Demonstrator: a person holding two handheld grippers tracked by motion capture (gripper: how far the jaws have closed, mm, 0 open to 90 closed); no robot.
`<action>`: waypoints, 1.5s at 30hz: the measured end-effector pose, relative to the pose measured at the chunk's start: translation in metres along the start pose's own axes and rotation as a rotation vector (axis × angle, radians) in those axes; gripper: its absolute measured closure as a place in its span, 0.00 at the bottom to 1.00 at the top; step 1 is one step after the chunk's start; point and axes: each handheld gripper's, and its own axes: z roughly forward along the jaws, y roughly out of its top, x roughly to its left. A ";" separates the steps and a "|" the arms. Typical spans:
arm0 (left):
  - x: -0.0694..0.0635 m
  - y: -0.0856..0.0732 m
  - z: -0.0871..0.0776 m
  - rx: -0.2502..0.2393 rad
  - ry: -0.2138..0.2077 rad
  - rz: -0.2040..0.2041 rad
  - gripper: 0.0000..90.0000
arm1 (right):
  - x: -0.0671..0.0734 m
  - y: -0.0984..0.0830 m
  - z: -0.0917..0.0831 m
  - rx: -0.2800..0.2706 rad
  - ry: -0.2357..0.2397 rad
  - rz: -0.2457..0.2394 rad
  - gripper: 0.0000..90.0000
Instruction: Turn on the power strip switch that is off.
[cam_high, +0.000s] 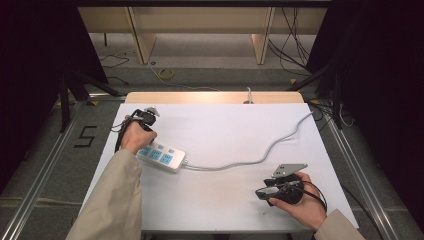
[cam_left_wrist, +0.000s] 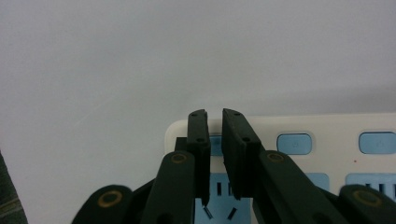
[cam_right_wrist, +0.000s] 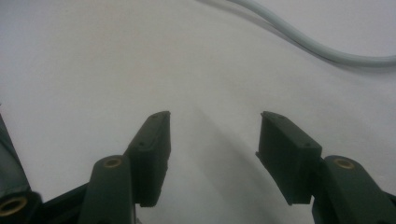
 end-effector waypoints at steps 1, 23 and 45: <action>0.000 0.000 0.000 -0.001 0.001 0.001 0.88 | 0.000 0.000 0.000 0.000 -0.001 0.000 0.49; 0.006 -0.010 -0.009 -0.109 -0.026 -0.056 0.68 | -0.001 0.000 -0.001 -0.005 -0.003 0.006 0.49; -0.006 -0.032 -0.026 -0.301 -0.179 -0.068 0.40 | -0.002 0.000 -0.001 -0.008 -0.004 0.004 0.49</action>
